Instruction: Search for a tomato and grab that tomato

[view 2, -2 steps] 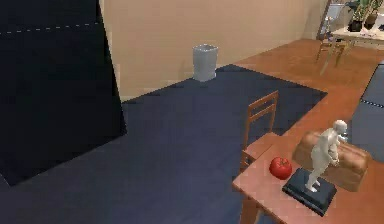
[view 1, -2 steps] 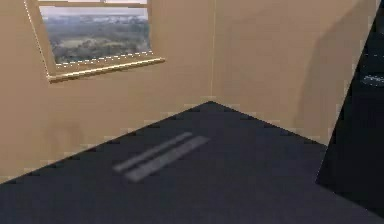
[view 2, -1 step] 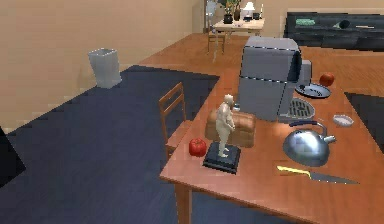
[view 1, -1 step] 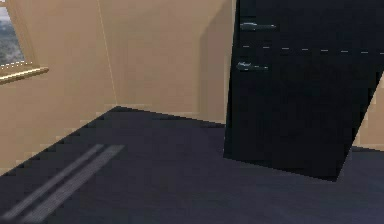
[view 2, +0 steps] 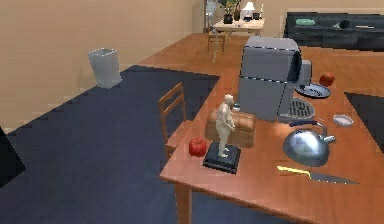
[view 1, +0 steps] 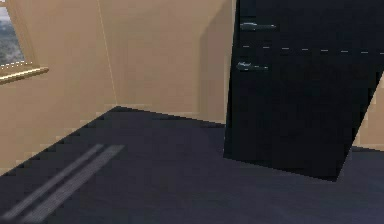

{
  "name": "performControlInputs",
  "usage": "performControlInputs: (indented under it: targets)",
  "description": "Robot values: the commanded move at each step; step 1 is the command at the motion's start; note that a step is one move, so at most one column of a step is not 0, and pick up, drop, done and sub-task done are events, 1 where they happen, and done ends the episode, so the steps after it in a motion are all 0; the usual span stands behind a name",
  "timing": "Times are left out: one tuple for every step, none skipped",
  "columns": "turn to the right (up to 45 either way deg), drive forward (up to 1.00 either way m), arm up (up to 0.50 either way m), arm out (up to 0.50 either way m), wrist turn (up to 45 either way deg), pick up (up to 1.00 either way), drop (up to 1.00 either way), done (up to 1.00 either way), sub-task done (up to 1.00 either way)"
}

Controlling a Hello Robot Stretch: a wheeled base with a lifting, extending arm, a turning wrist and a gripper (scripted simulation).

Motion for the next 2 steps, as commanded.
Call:
performControlInputs:
  targets:
    - [0.0, 0.0, 0.38, 0.0, 0.0, 0.0, 0.0, 0.0, 0.0]
    - [0.0, 0.0, 0.0, 0.42, 0.0, 0.0, 0.0, 0.0, 0.0]
